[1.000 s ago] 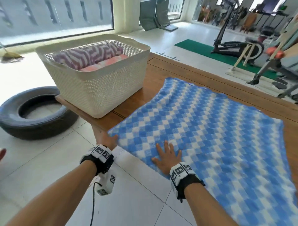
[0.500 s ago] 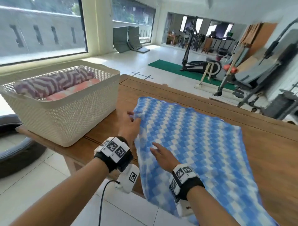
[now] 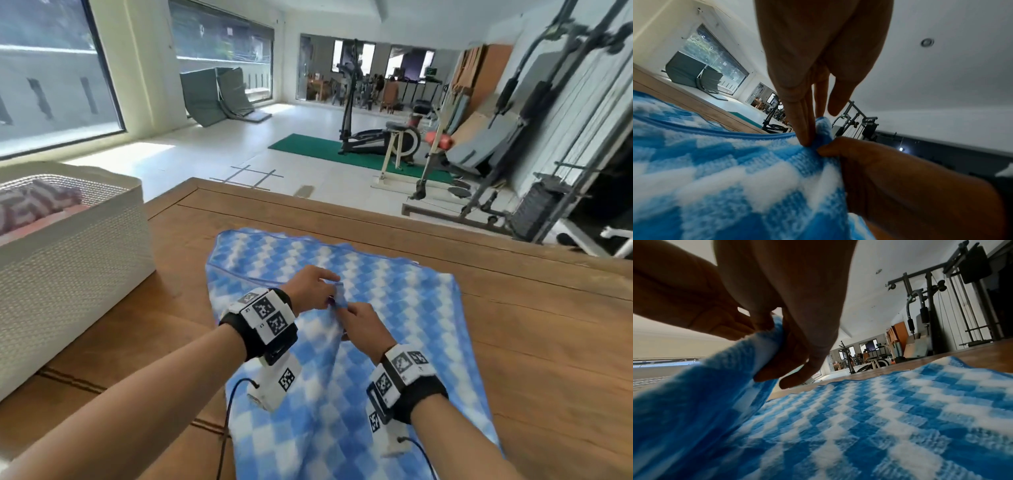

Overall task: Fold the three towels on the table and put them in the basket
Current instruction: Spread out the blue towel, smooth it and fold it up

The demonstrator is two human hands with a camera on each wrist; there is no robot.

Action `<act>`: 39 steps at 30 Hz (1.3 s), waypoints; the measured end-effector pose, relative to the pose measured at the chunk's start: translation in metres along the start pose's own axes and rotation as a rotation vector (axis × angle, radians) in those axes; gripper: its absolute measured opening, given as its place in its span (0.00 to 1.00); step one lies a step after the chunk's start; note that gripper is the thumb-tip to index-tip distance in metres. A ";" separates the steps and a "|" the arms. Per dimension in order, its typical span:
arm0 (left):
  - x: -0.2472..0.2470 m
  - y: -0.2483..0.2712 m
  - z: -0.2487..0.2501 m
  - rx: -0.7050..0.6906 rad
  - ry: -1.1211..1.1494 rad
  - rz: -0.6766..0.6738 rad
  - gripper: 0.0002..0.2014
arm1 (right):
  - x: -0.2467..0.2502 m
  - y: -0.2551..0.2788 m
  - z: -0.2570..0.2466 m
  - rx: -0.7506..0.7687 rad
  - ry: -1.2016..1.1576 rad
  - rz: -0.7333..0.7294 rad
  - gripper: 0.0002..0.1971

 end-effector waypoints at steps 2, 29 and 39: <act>-0.014 -0.018 -0.005 0.005 -0.095 -0.004 0.19 | 0.015 -0.022 0.025 -0.080 0.008 0.014 0.18; -0.124 -0.100 -0.106 0.070 -1.052 -0.395 0.33 | 0.086 -0.120 0.163 -0.377 0.158 -0.038 0.10; -0.133 -0.113 -0.117 0.255 -1.111 -0.519 0.37 | 0.261 -0.185 0.178 -0.434 0.635 0.422 0.29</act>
Point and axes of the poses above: each hand's wrist, its own y-axis away from the middle knuckle, its own x-axis out of the back of the hand, z = x × y, the point moved 8 cm from there along -y, towards the middle knuckle, and after that the axes turned 9 degrees about y, right-handed, at the moved point
